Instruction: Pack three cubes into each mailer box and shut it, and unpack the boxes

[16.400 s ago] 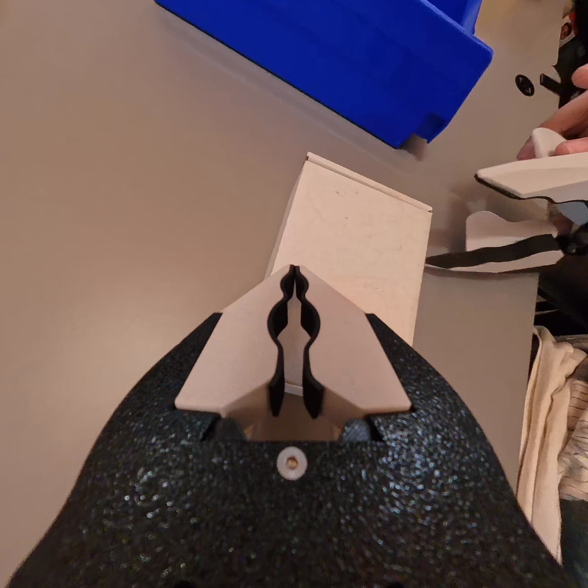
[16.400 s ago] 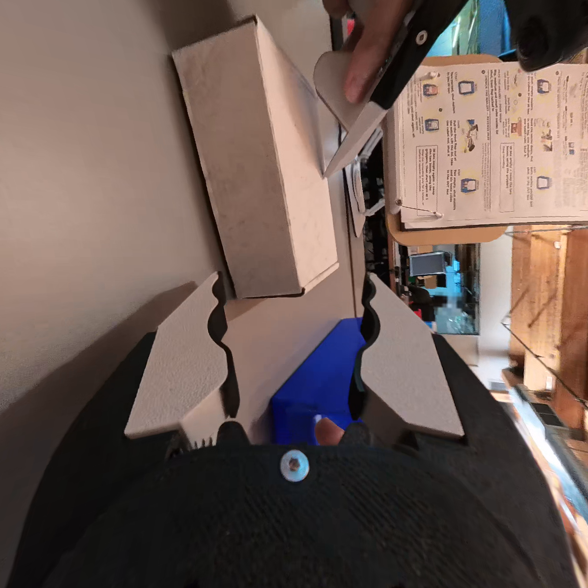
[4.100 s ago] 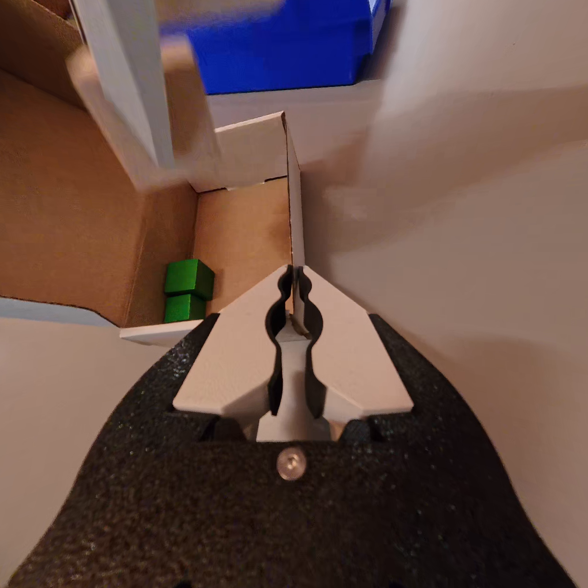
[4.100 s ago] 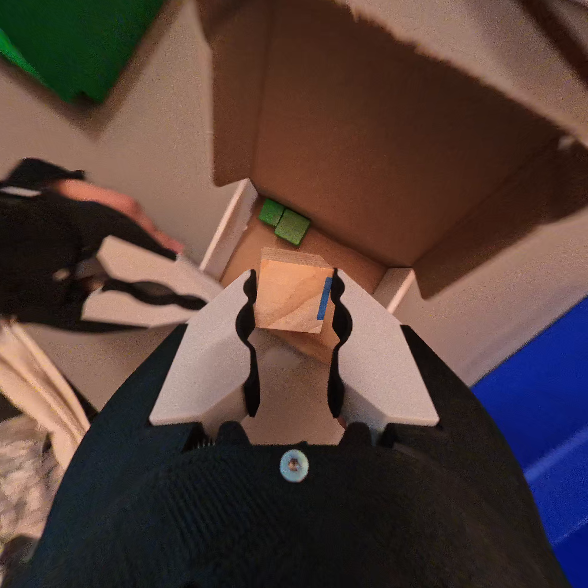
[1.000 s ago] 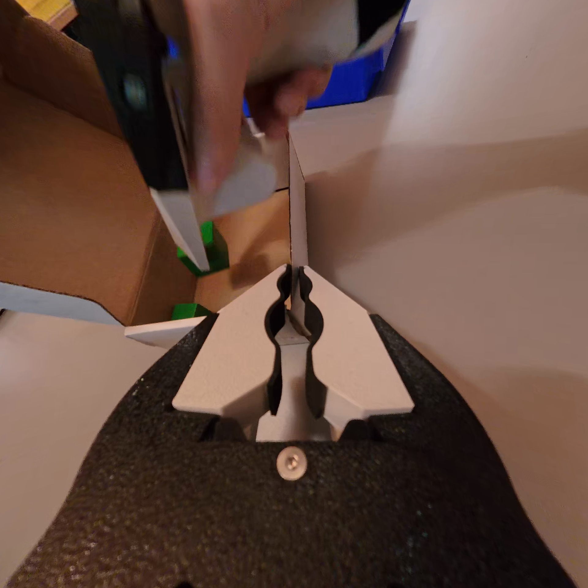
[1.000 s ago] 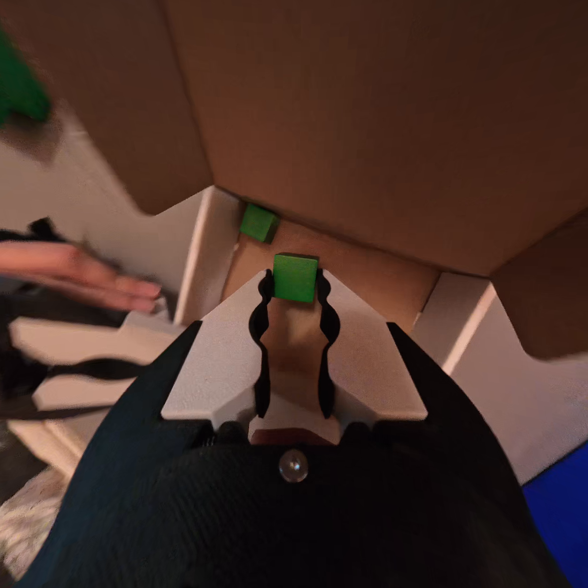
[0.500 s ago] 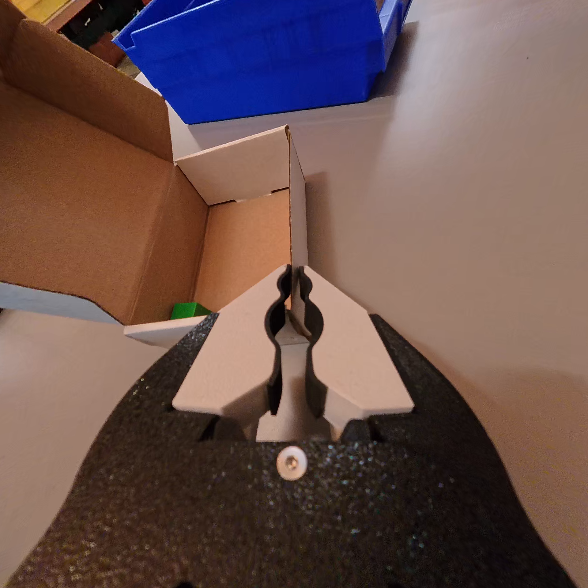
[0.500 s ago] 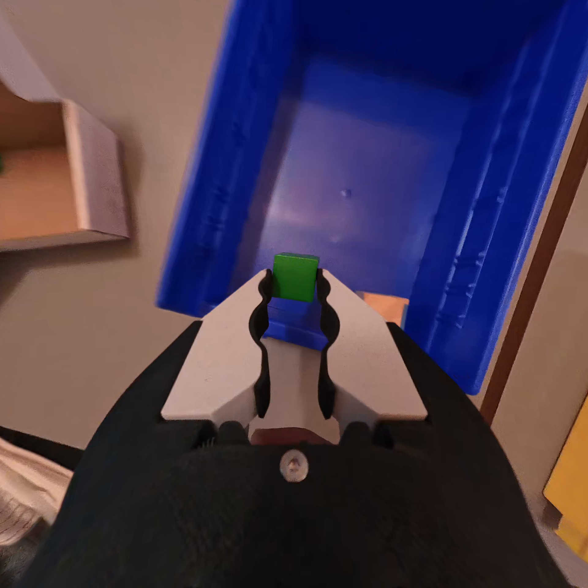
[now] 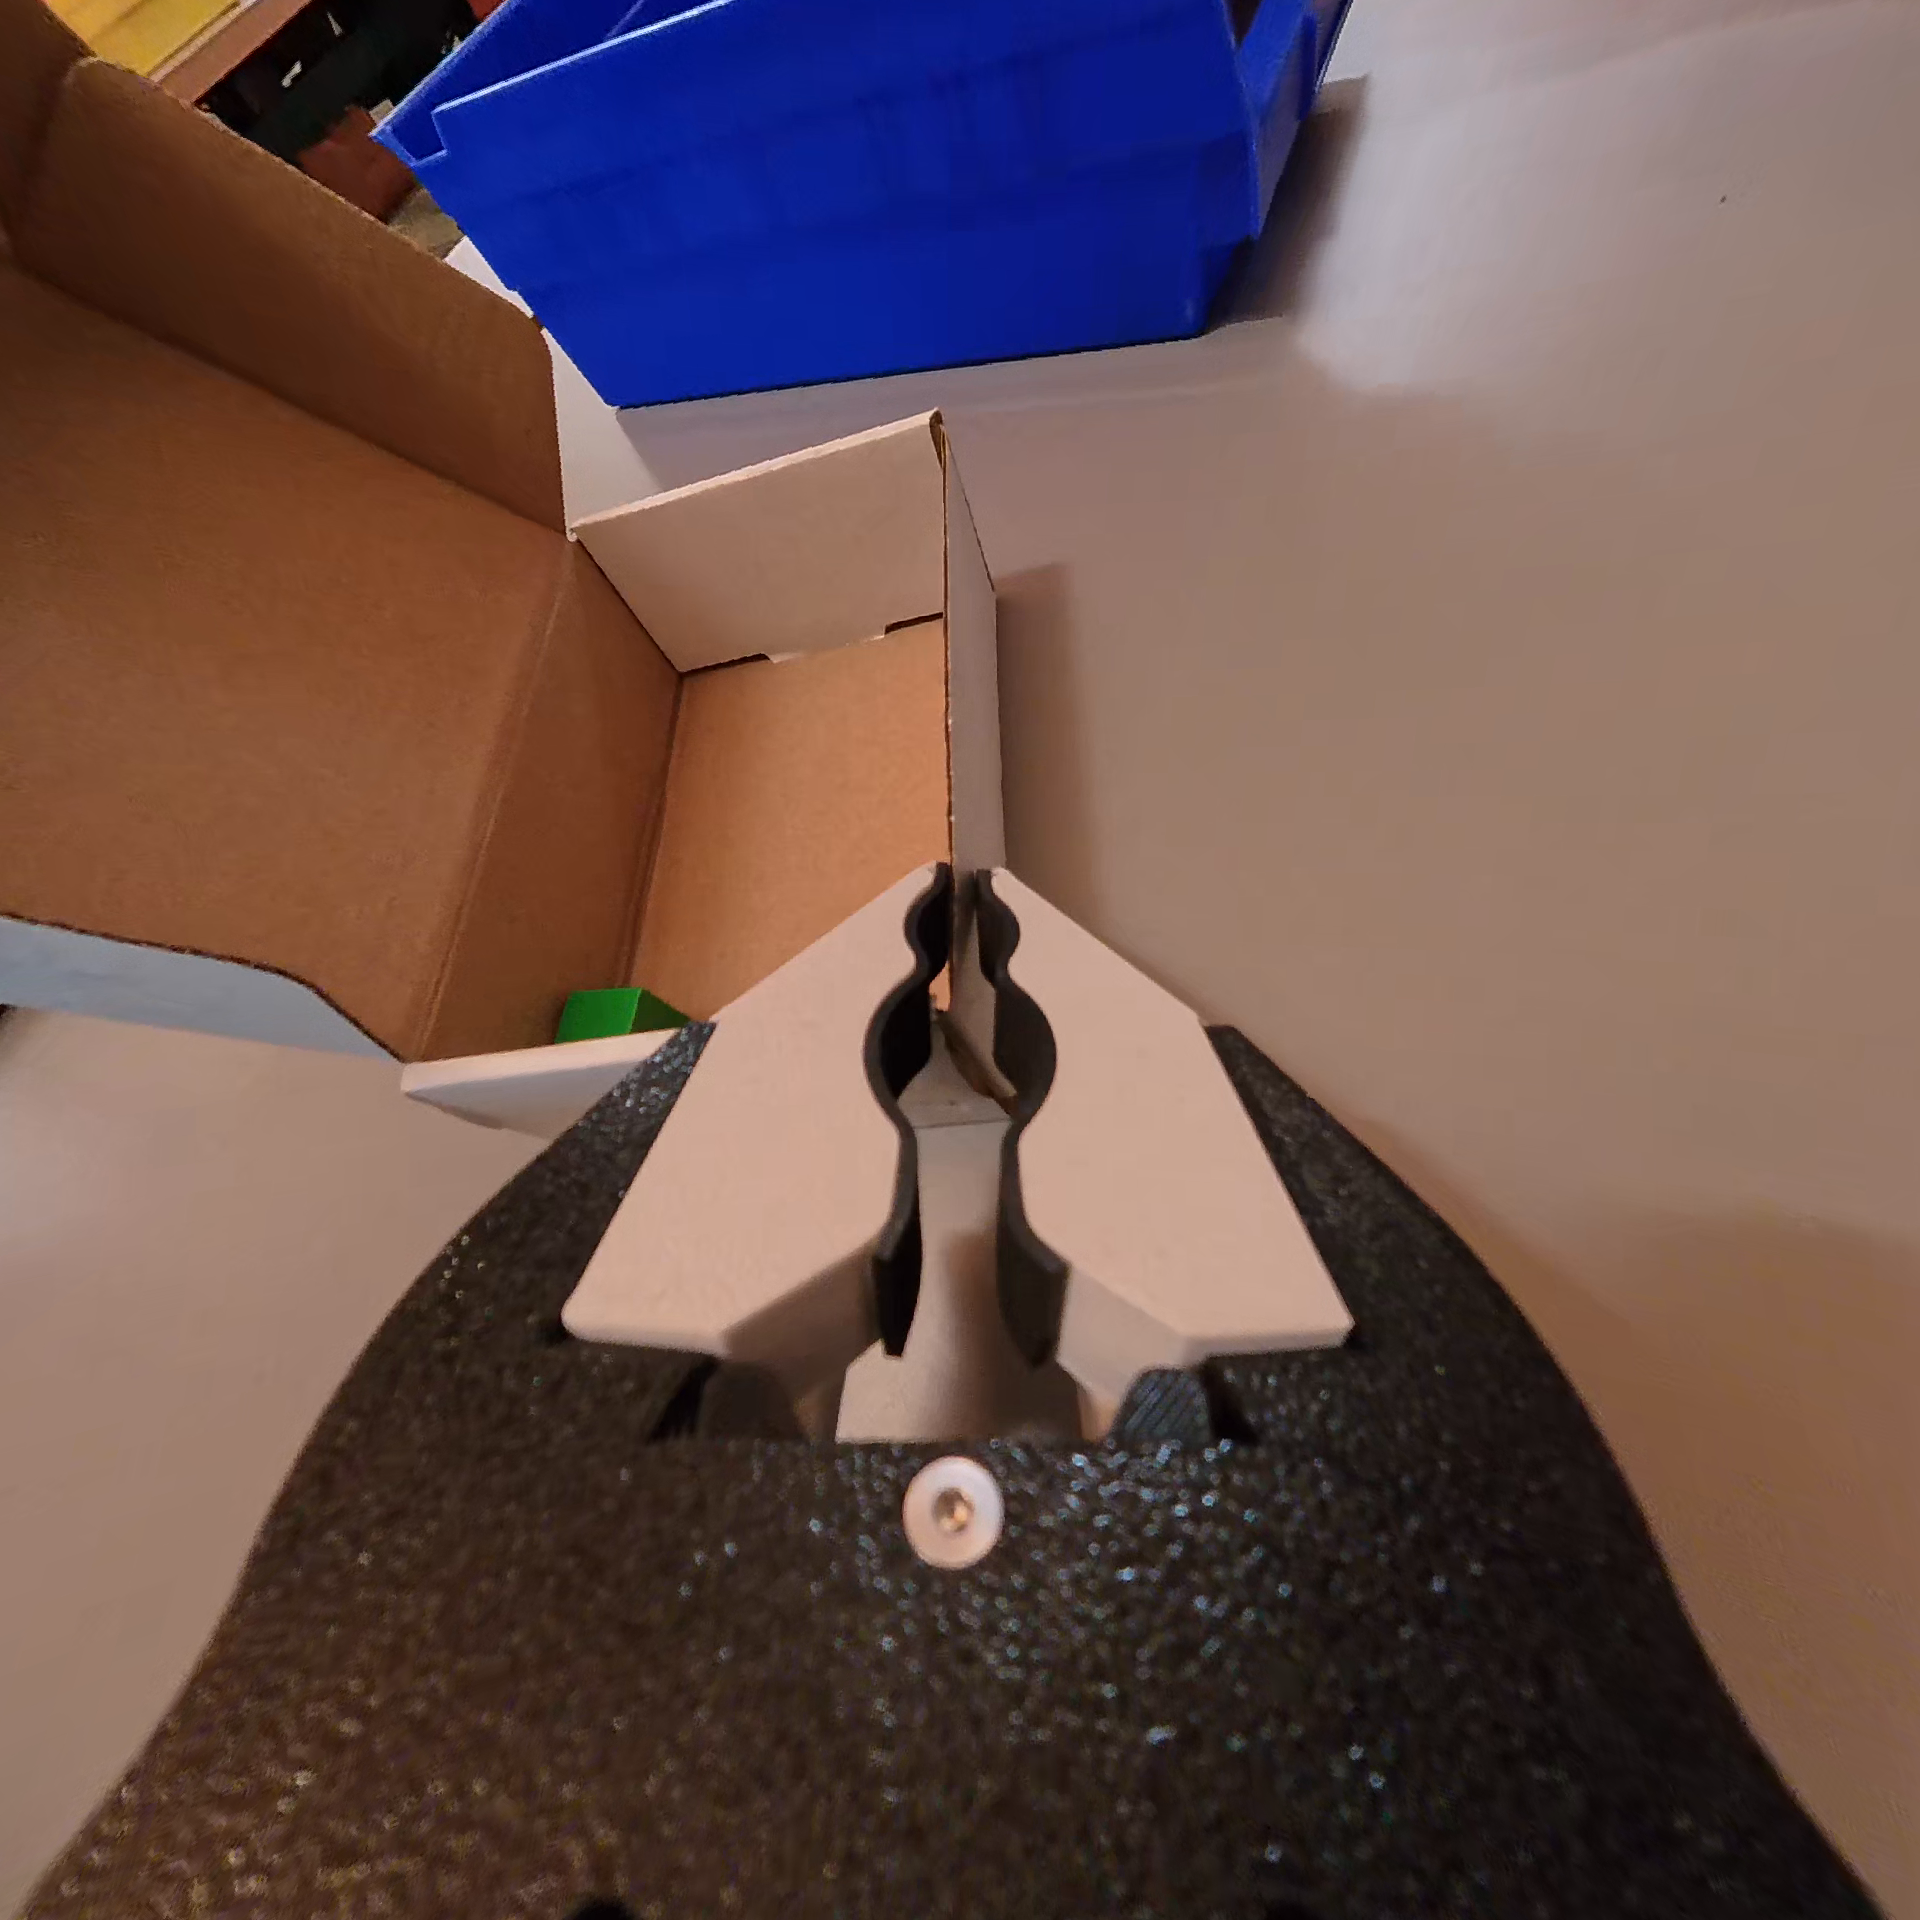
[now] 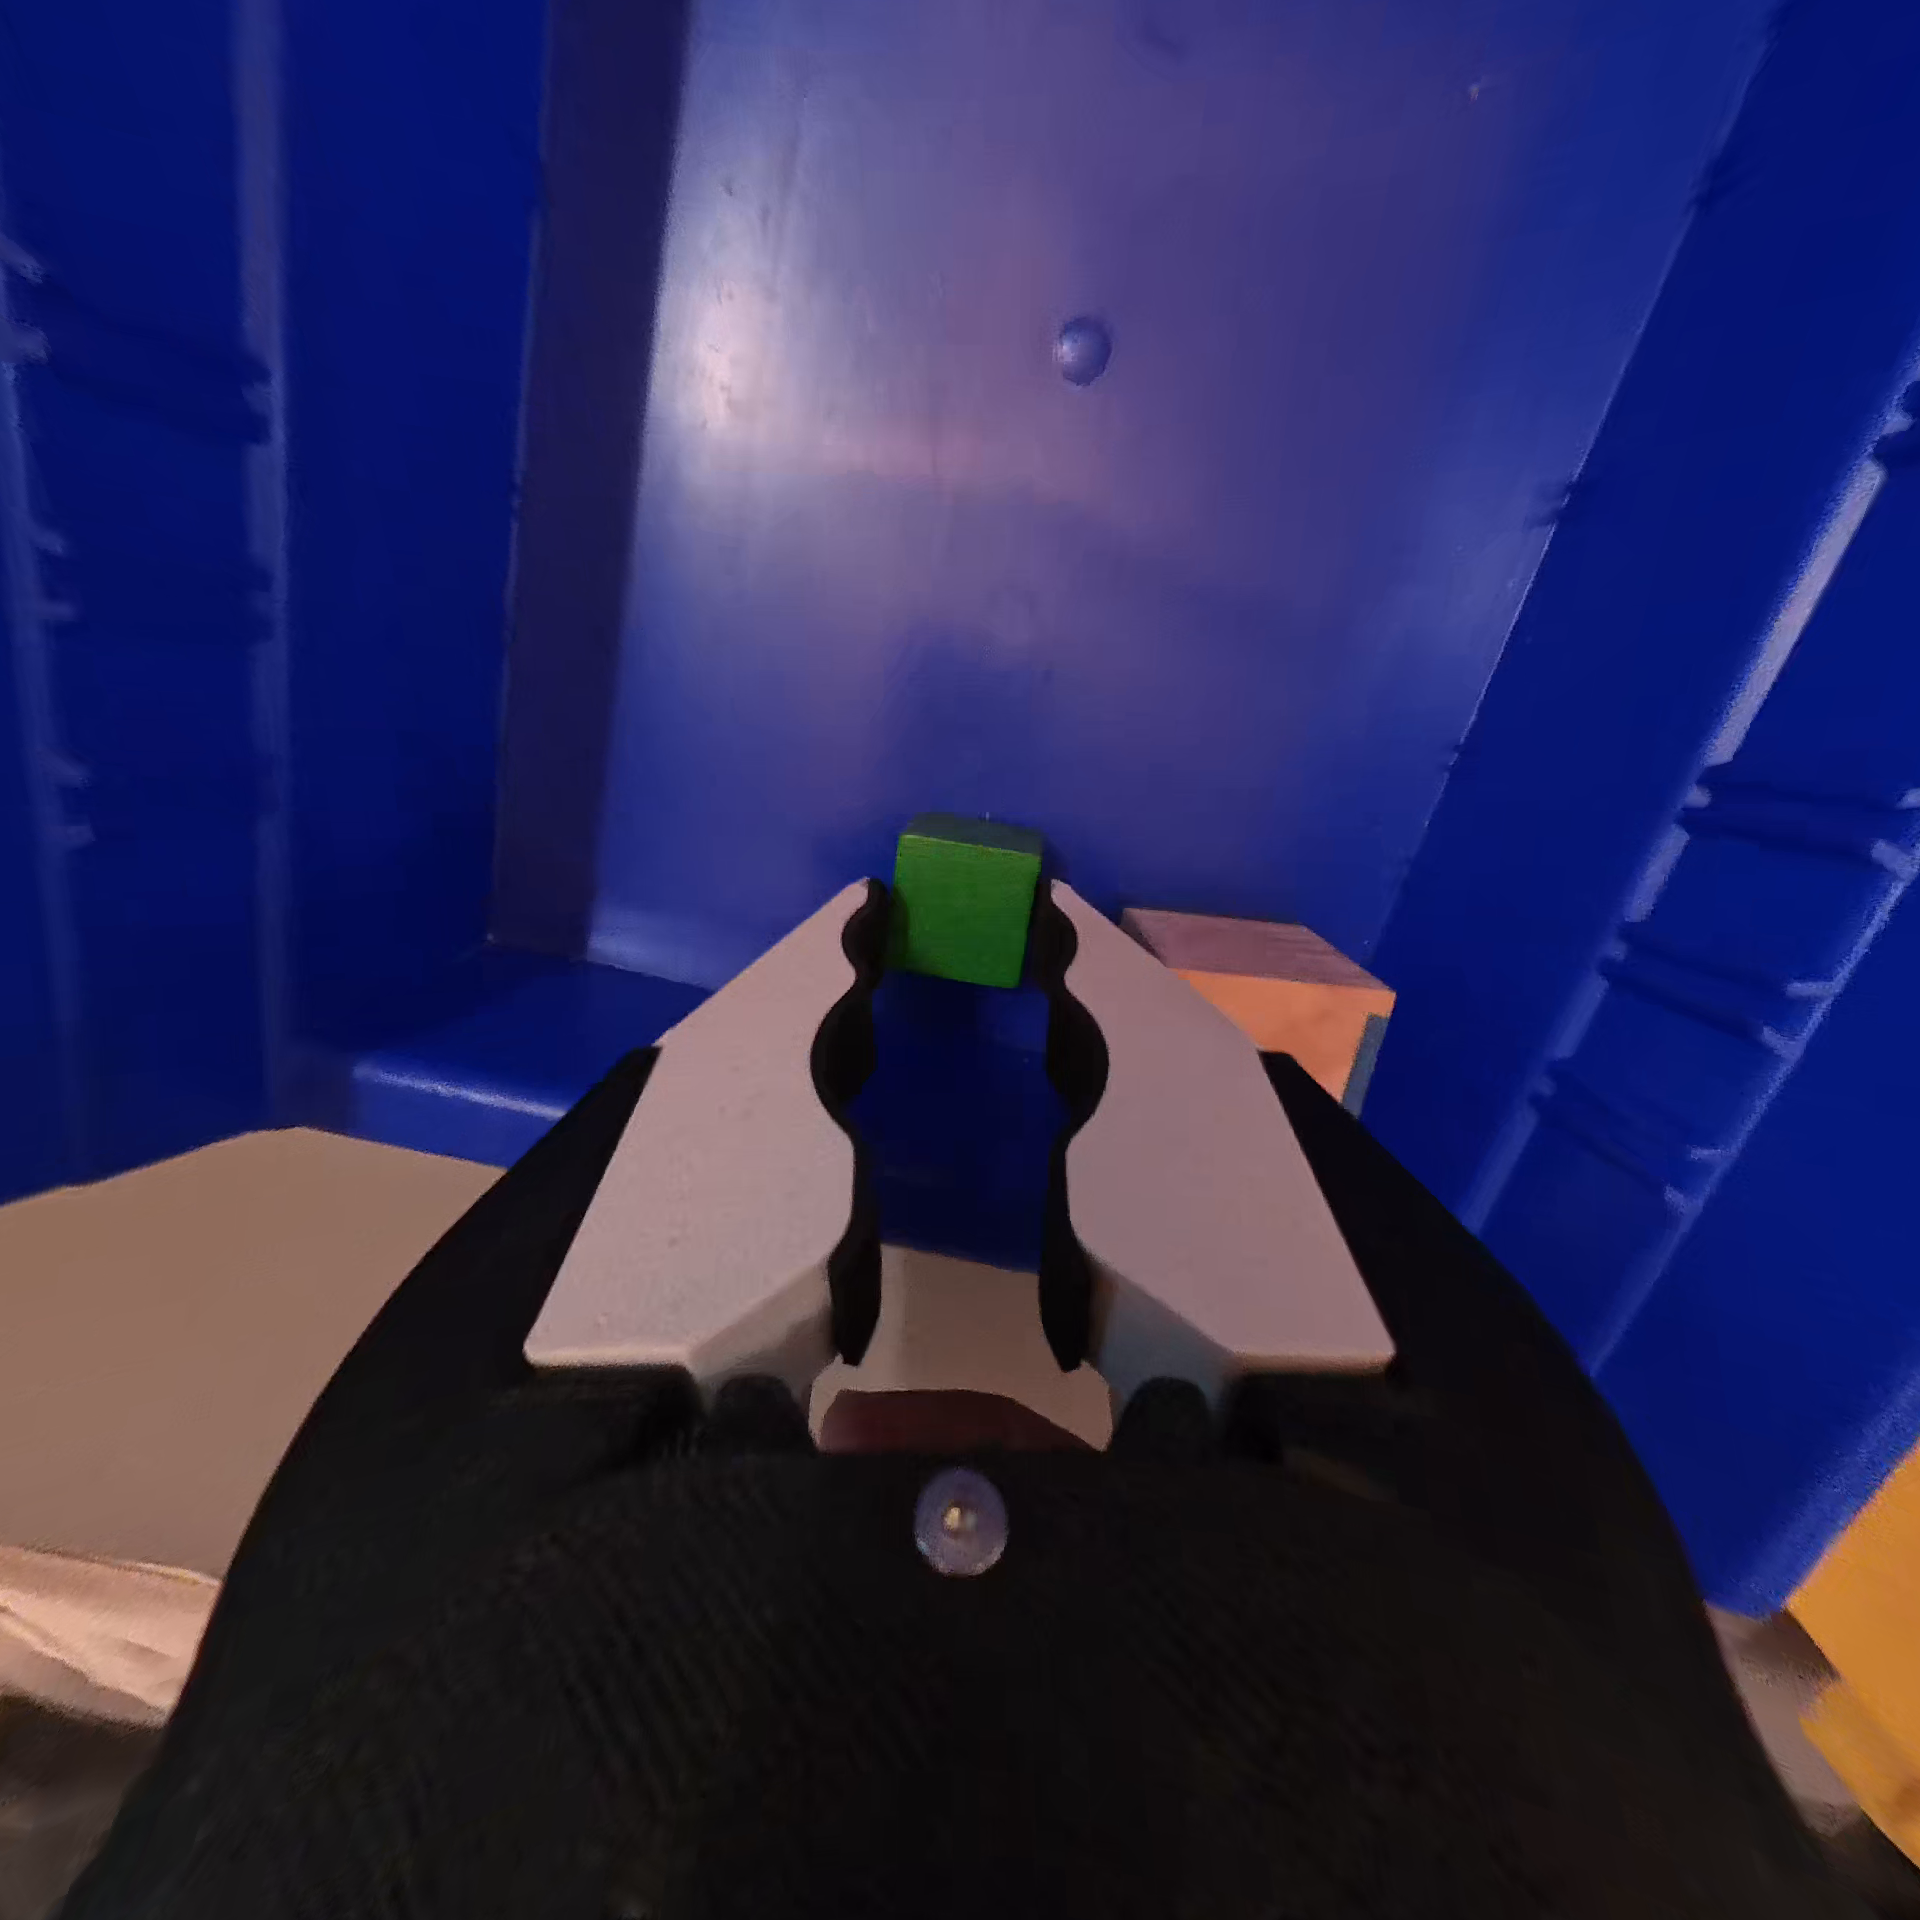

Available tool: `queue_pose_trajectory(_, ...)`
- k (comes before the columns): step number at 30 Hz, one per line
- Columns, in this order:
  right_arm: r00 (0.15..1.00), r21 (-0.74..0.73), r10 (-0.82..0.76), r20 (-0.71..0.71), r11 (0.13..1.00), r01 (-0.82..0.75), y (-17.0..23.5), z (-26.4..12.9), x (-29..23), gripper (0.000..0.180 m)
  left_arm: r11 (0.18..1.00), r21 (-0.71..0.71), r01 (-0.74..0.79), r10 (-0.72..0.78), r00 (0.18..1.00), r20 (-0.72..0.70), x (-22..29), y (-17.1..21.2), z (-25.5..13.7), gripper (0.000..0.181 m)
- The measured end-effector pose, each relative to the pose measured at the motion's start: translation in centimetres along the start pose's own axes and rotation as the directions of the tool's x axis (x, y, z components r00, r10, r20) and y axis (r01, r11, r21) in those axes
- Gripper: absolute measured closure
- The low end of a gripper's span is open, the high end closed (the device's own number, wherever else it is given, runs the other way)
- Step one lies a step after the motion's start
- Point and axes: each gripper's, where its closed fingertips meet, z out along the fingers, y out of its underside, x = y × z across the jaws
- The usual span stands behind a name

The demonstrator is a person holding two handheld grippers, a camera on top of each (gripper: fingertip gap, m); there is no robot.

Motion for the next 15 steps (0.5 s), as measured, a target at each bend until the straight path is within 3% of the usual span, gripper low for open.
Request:
queue_pose_trajectory(4, 1.000, -0.003, 0.001, -0.007, 1.000, -0.001, -0.1, 0.1, -0.1, 0.152, 1.000, 0.002, -0.001, 0.001, 1.000, 0.000, 0.0, 0.0, 0.0, 0.179)
queue_pose_trajectory(8, 1.000, -0.006, -0.009, 0.029, 1.000, 0.009, 0.0, -0.5, -1.2, 0.122, 1.000, 0.001, 0.001, -0.001, 1.000, 0.002, 0.0, 0.0, 0.0, 0.179)
queue_pose_trajectory(13, 0.993, 0.224, -0.079, 0.091, 0.973, 0.057, -2.2, -6.6, -6.8, 0.125, 1.000, 0.002, 0.001, -0.001, 1.000, 0.005, 0.0, 0.0, 0.0, 0.179)
queue_pose_trajectory(14, 0.989, 0.261, -0.129, 0.073, 0.959, 0.106, -2.6, -7.8, -8.4, 0.144, 1.000, 0.002, 0.000, -0.001, 1.000, 0.005, 0.0, 0.0, 0.0, 0.179)
queue_pose_trajectory(15, 0.979, 0.283, -0.199, 0.053, 0.943, 0.176, -2.9, -8.7, -10.3, 0.143, 1.000, 0.002, 0.000, 0.000, 1.000, 0.005, 0.0, 0.0, 0.0, 0.179)
